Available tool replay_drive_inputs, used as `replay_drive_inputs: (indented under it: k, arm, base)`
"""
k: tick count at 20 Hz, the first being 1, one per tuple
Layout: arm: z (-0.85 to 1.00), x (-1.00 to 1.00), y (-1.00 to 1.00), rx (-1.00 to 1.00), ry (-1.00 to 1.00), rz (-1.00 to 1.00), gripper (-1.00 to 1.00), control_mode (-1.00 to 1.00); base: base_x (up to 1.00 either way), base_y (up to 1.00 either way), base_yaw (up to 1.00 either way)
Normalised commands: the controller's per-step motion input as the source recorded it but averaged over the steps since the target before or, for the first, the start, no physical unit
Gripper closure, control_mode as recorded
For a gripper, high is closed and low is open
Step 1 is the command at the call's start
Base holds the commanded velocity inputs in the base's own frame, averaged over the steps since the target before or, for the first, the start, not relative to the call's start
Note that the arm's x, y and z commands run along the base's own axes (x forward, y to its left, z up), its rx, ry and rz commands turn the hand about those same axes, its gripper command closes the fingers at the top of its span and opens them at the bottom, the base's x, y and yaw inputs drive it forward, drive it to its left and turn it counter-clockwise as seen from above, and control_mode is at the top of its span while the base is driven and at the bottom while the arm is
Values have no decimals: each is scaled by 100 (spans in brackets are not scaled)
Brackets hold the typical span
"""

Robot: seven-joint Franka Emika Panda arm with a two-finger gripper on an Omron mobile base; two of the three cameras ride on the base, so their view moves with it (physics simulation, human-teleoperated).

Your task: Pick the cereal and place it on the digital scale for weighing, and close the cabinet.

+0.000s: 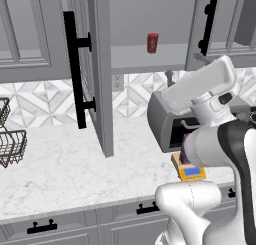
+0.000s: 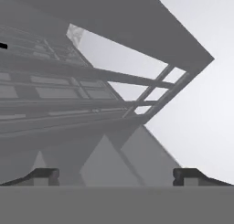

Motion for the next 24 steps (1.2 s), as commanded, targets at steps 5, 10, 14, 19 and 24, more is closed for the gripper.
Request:
replay_drive_inputs:
  k: [5, 10, 14, 19, 24]
  arm:
    - [-100, 9, 100, 32, 0, 0, -100, -100]
    - [-74, 1, 75, 36, 0, 3, -100, -100]
    - [-78, 0, 7, 36, 0, 11, -100, -100]
    - [-64, -4, -58, 27, -4, 8, -100, -100]
    - [-31, -54, -46, 25, -14, 10, -100, -100]
  base:
    - [0, 0, 0]
    - [0, 0, 0]
    - [0, 0, 0]
    - [0, 0, 0]
    - [0, 0, 0]
